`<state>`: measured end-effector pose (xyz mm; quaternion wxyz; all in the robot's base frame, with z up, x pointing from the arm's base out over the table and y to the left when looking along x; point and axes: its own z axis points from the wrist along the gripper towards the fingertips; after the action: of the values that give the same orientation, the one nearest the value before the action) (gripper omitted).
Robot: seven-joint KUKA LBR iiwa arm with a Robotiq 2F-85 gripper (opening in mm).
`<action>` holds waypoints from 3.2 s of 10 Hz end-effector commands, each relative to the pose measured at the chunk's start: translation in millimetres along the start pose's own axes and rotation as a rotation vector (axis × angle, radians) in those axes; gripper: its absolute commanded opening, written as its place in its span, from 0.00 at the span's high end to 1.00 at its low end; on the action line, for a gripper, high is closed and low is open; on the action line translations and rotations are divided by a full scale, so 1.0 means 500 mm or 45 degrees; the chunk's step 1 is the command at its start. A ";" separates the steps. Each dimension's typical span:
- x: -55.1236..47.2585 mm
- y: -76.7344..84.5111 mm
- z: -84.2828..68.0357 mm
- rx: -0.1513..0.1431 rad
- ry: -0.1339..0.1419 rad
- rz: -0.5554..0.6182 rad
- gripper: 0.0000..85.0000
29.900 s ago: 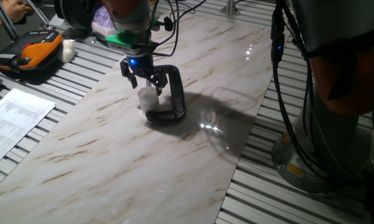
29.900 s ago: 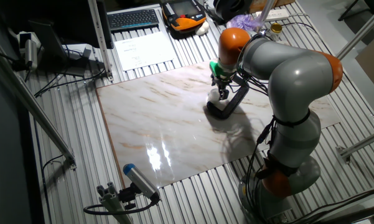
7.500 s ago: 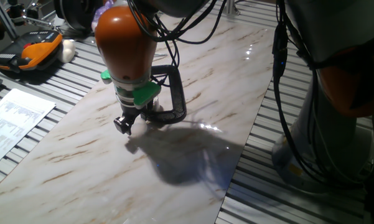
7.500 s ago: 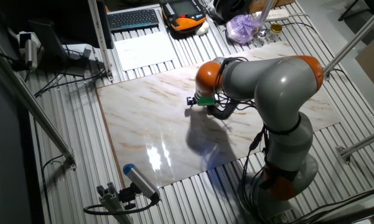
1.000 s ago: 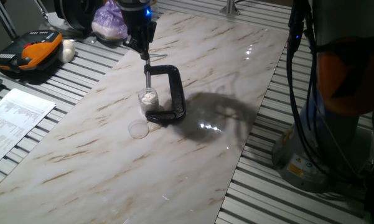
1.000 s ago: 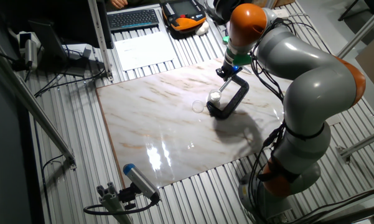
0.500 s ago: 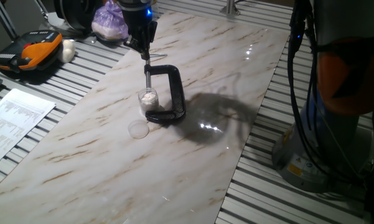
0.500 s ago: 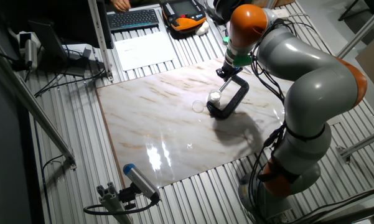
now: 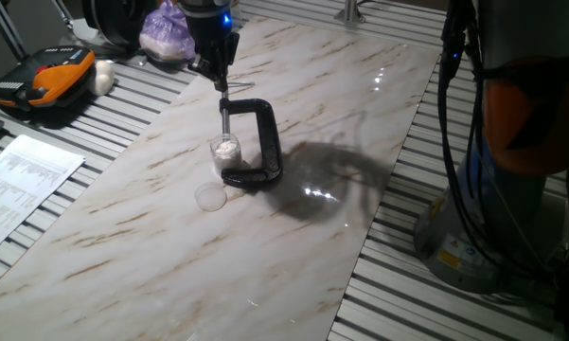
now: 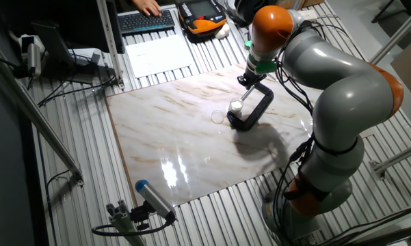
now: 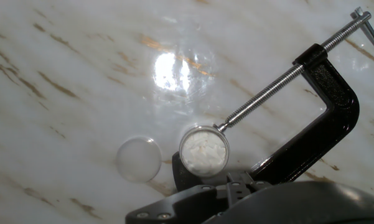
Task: Unscrew the lid from the jar
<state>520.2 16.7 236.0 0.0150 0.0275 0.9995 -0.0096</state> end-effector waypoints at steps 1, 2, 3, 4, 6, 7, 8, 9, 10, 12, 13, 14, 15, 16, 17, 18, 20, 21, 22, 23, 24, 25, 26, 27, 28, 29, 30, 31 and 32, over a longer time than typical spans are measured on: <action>0.000 0.000 0.000 0.000 0.000 0.000 1.00; -0.001 0.000 0.000 0.000 0.000 0.000 1.00; -0.001 0.000 0.001 -0.002 0.000 0.000 1.00; -0.001 0.001 0.001 -0.004 0.000 0.000 1.00; -0.002 0.001 0.001 -0.006 0.002 0.002 1.00; -0.002 0.002 0.002 -0.006 0.002 0.002 1.00; -0.003 0.002 0.002 -0.004 0.002 0.002 1.00; -0.003 0.002 0.002 -0.004 0.002 0.002 1.00; -0.003 0.002 0.002 -0.002 0.002 0.002 1.00; -0.005 0.002 0.003 0.000 0.002 0.000 1.00; -0.005 0.002 0.003 0.000 0.002 0.000 1.00; -0.004 0.002 0.003 0.000 0.002 0.000 1.00; -0.004 0.002 0.003 0.002 0.002 0.002 1.00; -0.004 0.002 0.003 0.004 0.002 0.002 1.00; -0.005 0.003 0.003 0.004 0.002 0.002 1.00; -0.004 0.004 0.003 0.004 0.002 0.002 1.00; -0.005 0.004 0.003 0.006 0.002 0.002 1.00; -0.005 0.003 0.003 0.006 0.002 0.002 1.00; -0.004 0.003 0.002 0.004 0.002 0.008 1.00; -0.006 0.003 0.001 0.004 0.002 0.012 1.00; -0.011 0.002 0.002 0.002 0.004 0.016 1.00; -0.021 -0.002 0.008 0.016 0.003 0.016 1.00; -0.032 -0.010 0.012 0.022 0.003 0.019 1.00; -0.040 -0.017 0.020 0.026 0.004 0.029 1.00; -0.046 -0.020 0.031 0.026 0.006 0.031 1.00; -0.048 -0.017 0.036 0.036 0.002 0.031 1.00; -0.048 -0.013 0.039 0.042 0.001 0.033 1.00; -0.048 -0.012 0.043 0.044 0.001 0.035 1.00; -0.049 -0.012 0.047 0.032 0.002 0.033 1.00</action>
<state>545.3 9.1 213.1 0.0142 0.0408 0.9988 -0.0210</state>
